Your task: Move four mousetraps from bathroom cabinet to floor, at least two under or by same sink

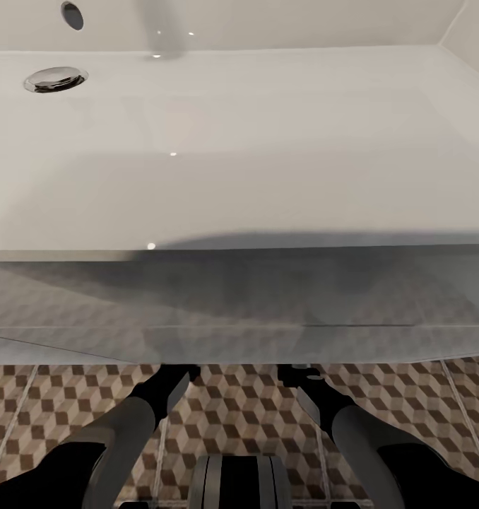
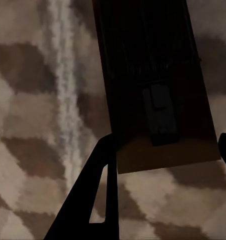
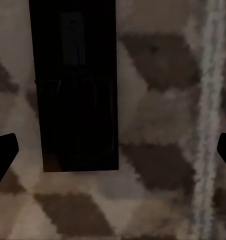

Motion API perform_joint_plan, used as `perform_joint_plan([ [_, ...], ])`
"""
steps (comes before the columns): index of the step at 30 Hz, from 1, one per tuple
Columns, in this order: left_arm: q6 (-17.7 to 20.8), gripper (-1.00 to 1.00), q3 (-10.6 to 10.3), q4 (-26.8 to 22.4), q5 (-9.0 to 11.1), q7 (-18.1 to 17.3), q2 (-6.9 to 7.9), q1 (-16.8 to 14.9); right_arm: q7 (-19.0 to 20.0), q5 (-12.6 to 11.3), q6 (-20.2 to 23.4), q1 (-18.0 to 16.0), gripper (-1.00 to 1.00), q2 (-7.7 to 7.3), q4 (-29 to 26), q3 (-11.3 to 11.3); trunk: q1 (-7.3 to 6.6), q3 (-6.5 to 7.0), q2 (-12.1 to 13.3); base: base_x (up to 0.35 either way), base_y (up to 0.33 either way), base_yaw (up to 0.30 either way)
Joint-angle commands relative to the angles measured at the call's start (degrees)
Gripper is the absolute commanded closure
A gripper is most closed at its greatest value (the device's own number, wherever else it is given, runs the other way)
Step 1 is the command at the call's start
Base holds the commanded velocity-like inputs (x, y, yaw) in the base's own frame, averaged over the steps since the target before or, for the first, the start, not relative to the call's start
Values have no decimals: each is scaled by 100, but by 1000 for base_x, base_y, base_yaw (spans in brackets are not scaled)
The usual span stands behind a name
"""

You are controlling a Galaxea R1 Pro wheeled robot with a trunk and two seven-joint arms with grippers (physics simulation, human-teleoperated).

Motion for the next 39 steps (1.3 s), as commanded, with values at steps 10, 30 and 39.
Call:
perform_joint_plan([
  [10, 190, 100, 53, 141, 63, 19, 69, -10, -24, -38, 35, 1, -100, -4, -12, 33, 0, -4, 0, 0, 0, 0],
  [30, 193, -100, 60, 149, 79, 22, 65, -11, -28, -46, 35, 0, -100, -8, -12, 25, 0, -4, 0, 0, 0, 0],
  [39, 186, -100, 64, 149, 79, 20, 57, -11, -26, -48, 35, -2, -100, -13, -12, 24, 0, -4, 0, 0, 0, 0],
])
